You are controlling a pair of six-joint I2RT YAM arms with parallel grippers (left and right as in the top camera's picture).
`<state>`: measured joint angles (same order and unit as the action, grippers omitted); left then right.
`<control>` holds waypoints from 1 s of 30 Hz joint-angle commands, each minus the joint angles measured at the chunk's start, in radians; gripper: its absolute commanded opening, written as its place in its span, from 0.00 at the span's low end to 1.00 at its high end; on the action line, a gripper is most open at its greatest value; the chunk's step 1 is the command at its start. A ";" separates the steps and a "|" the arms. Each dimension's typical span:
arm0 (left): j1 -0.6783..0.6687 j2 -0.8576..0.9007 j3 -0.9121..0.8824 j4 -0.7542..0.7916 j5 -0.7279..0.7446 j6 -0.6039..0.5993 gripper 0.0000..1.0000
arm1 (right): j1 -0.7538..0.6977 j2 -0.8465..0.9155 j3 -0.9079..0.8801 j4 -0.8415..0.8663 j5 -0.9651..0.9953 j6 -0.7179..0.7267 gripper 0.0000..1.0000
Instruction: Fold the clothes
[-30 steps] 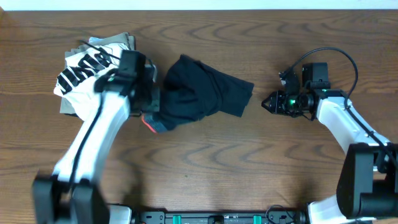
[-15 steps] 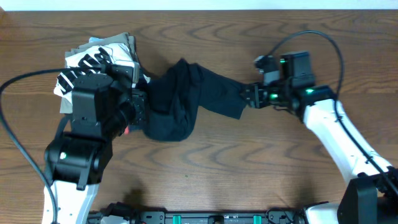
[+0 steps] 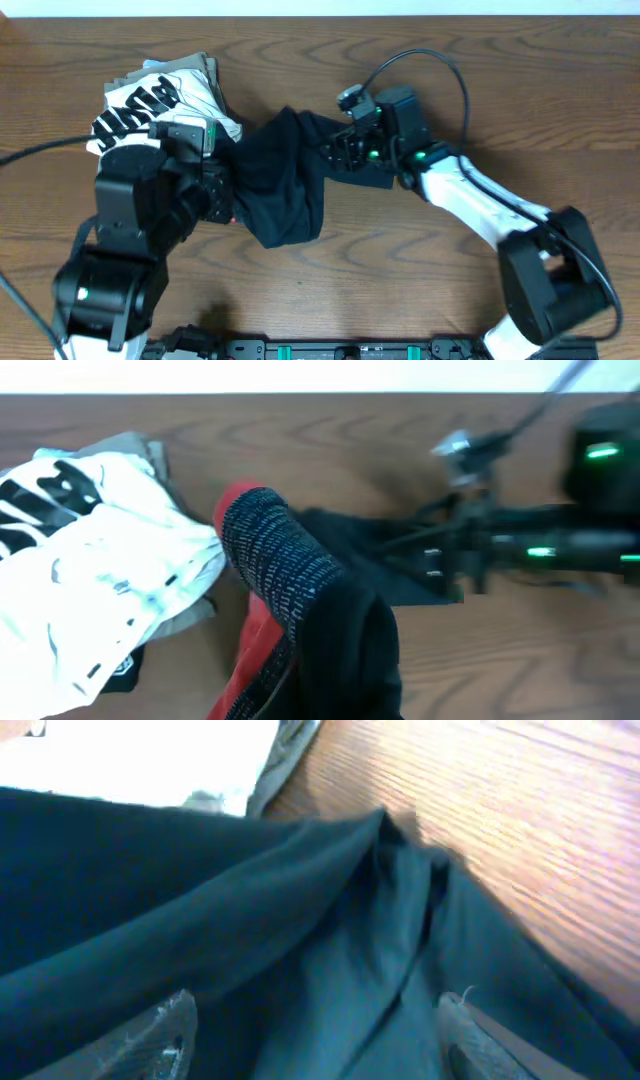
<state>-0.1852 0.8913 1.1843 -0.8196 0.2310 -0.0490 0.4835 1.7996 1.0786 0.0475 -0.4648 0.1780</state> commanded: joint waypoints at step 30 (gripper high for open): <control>-0.002 -0.075 0.007 -0.006 0.029 -0.005 0.06 | 0.080 0.136 0.006 0.103 -0.360 -0.439 0.99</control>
<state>-0.1852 0.8227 1.1843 -0.8337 0.2630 -0.0521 0.5541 1.9282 1.0790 0.1707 -0.7742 -0.1413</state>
